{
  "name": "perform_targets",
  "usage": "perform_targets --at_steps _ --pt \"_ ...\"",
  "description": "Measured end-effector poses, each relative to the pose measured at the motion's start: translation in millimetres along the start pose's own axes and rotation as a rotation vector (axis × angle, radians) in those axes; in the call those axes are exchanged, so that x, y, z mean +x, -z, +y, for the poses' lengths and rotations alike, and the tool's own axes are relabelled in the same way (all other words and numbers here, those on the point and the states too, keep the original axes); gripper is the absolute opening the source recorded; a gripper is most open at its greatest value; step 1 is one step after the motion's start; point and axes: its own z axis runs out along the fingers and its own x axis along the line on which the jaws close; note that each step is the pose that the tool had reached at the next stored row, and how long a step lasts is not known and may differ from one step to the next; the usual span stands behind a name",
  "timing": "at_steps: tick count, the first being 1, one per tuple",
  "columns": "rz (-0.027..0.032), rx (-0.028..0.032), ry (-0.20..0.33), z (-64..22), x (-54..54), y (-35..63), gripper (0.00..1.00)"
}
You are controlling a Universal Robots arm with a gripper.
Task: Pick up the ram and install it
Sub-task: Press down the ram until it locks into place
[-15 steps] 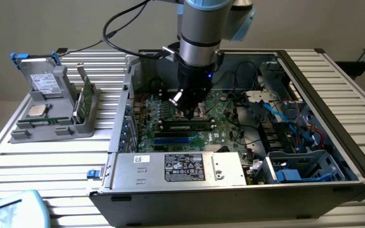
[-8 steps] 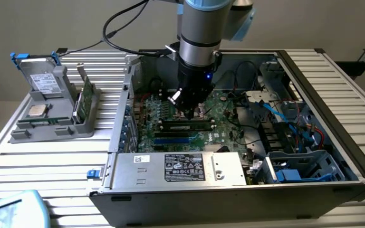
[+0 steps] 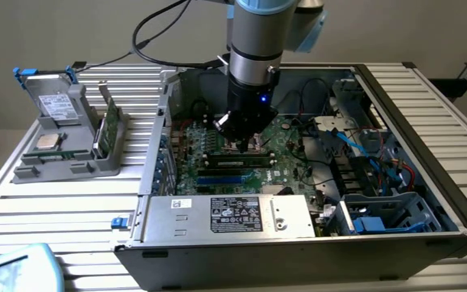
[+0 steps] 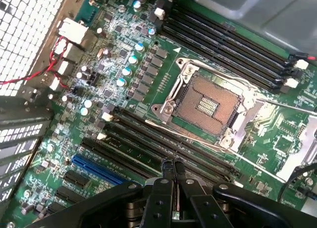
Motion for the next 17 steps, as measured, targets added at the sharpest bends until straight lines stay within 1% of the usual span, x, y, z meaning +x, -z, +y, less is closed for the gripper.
perform_targets --at_steps 17 --pt "-0.0136 -0.0063 -0.262 0.0 0.0 -0.8 0.11"
